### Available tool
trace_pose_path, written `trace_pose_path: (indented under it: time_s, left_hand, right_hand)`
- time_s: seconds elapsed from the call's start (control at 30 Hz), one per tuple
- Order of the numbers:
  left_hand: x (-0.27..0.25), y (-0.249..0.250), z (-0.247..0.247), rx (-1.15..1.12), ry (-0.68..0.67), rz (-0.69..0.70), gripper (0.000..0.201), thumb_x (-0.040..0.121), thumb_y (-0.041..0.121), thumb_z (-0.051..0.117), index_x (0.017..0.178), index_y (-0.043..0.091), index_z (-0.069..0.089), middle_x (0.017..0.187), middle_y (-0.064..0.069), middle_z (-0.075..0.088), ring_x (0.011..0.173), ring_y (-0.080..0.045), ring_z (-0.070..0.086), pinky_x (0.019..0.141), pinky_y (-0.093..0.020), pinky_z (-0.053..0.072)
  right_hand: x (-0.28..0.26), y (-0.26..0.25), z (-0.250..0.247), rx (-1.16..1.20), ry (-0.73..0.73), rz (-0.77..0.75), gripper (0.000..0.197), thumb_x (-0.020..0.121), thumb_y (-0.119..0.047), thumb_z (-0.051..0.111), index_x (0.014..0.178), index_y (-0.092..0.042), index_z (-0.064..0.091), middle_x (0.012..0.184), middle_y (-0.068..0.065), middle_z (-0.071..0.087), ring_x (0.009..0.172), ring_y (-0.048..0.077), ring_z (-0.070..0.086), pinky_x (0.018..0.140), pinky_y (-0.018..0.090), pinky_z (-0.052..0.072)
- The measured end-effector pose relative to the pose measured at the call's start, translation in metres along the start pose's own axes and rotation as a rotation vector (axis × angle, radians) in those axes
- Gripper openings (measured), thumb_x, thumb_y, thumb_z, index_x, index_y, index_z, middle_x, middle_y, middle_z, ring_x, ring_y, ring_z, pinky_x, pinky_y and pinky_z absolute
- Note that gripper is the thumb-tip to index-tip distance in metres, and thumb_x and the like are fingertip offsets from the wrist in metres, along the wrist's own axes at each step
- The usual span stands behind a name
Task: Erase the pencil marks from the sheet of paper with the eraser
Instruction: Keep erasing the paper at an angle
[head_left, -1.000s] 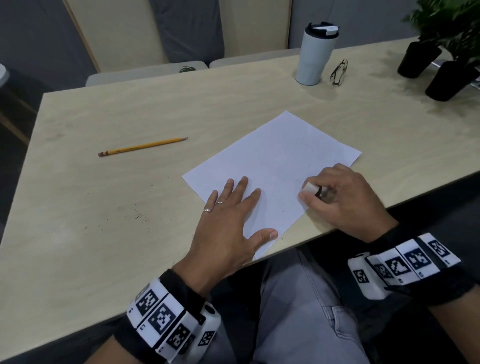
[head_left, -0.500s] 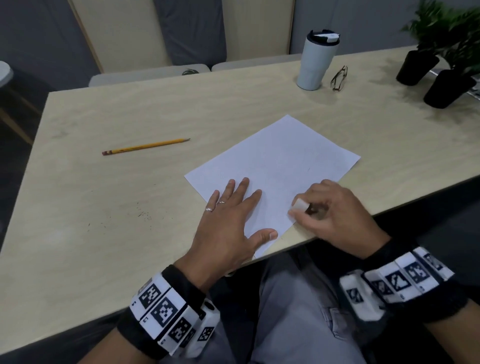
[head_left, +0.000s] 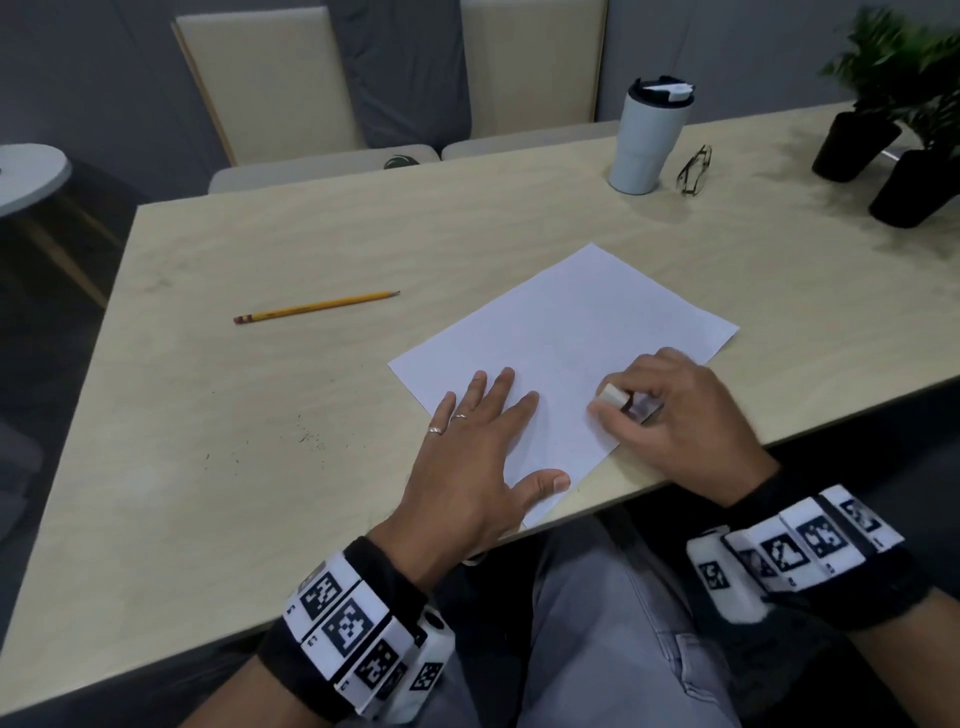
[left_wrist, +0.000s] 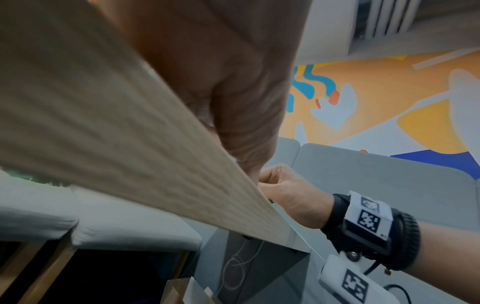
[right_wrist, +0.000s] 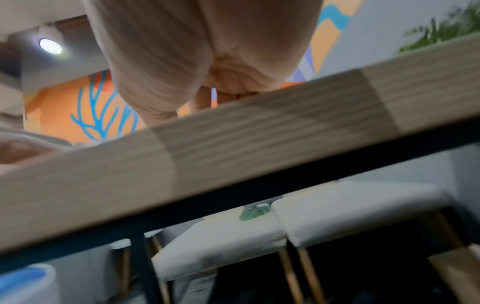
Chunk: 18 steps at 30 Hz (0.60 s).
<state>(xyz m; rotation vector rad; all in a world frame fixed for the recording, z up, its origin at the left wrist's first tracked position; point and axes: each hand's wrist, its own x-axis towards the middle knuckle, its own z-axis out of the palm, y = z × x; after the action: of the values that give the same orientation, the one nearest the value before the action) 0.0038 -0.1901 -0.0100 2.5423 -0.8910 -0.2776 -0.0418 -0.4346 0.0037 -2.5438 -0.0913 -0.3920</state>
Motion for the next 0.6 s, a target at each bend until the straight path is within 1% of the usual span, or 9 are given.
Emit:
trace_pose_path:
  time_s: [0.07,0.1,0.17,0.23,0.33,0.4,0.47,0.53,0.6]
  left_hand:
    - [0.0,0.0,0.0,-0.001,0.001,-0.004,0.089,0.094,0.078,0.047,0.167,0.038,0.016,0.174,0.015,-0.011,0.158,-0.004,-0.02,0.127,-0.03,-0.016]
    - [0.0,0.0,0.001,0.0,0.001,-0.005,0.089,0.094,0.078,0.047,0.167,0.038,0.015,0.174,0.015,-0.011,0.158,-0.004,-0.02,0.127,-0.031,-0.015]
    - [0.001,0.0,0.001,0.005,-0.004,-0.004,0.088,0.095,0.077,0.047,0.167,0.038,0.015,0.174,0.014,-0.011,0.158,-0.005,-0.02,0.128,-0.032,-0.015]
    - [0.001,0.0,0.002,0.01,-0.002,-0.008,0.088,0.095,0.077,0.046,0.167,0.038,0.015,0.175,0.014,-0.01,0.159,-0.005,-0.02,0.128,-0.032,-0.015]
    - [0.002,-0.001,0.002,0.014,0.0,0.003,0.088,0.095,0.079,0.044,0.167,0.038,0.016,0.175,0.014,-0.011,0.158,-0.005,-0.021,0.128,-0.032,-0.015]
    - [0.002,-0.003,0.002,0.033,0.009,0.015,0.088,0.094,0.081,0.042,0.167,0.037,0.017,0.174,0.014,-0.011,0.158,-0.005,-0.021,0.128,-0.032,-0.014]
    - [0.0,-0.005,0.003,0.051,0.022,0.03,0.088,0.095,0.084,0.039,0.167,0.036,0.021,0.175,0.014,-0.007,0.159,-0.005,-0.019,0.129,-0.032,-0.012]
    - [-0.002,-0.007,0.005,0.058,0.02,0.039,0.087,0.094,0.084,0.036,0.165,0.035,0.029,0.175,0.014,-0.002,0.16,-0.005,-0.015,0.129,-0.031,-0.01]
    - [-0.003,-0.01,0.009,0.059,0.025,0.043,0.083,0.095,0.082,0.039,0.163,0.033,0.037,0.176,0.012,0.007,0.162,-0.008,-0.007,0.13,-0.034,-0.002]
  right_hand:
    - [-0.009,-0.018,0.015,0.009,-0.058,-0.078,0.025,0.093,-0.045,0.069,0.076,-0.027,0.069,0.071,-0.01,0.056,0.08,0.014,0.05,0.071,0.038,0.049]
    - [-0.009,-0.019,0.02,-0.013,-0.066,-0.091,0.025,0.093,-0.045,0.069,0.076,-0.027,0.068,0.071,-0.01,0.054,0.078,0.013,0.049,0.069,0.038,0.048]
    - [-0.001,-0.007,0.019,-0.053,-0.002,-0.031,0.022,0.093,-0.043,0.072,0.078,-0.027,0.069,0.071,-0.011,0.052,0.078,0.014,0.047,0.069,0.041,0.048]
    - [0.006,0.006,0.015,-0.068,0.076,0.02,0.015,0.092,-0.036,0.077,0.082,-0.026,0.072,0.072,-0.013,0.054,0.08,0.016,0.049,0.071,0.043,0.049]
    - [0.003,0.009,0.018,0.1,0.107,0.035,0.009,0.093,-0.027,0.081,0.088,-0.025,0.074,0.079,-0.018,0.061,0.083,0.016,0.054,0.075,0.035,0.048]
    - [-0.003,0.006,0.022,0.12,0.098,0.018,0.009,0.094,-0.025,0.081,0.089,-0.024,0.073,0.082,-0.018,0.063,0.085,0.014,0.056,0.075,0.031,0.047]
    - [-0.004,0.008,0.023,0.124,0.109,0.034,0.01,0.095,-0.022,0.08,0.09,-0.022,0.072,0.084,-0.015,0.065,0.086,0.015,0.058,0.075,0.032,0.048]
    - [-0.003,0.011,0.022,0.14,0.16,0.068,0.009,0.094,-0.018,0.081,0.091,-0.019,0.073,0.085,-0.011,0.066,0.085,0.018,0.06,0.074,0.034,0.049]
    - [-0.006,0.012,0.022,0.15,0.215,0.092,0.008,0.095,-0.017,0.081,0.092,-0.016,0.073,0.086,-0.009,0.067,0.084,0.019,0.06,0.073,0.03,0.048]
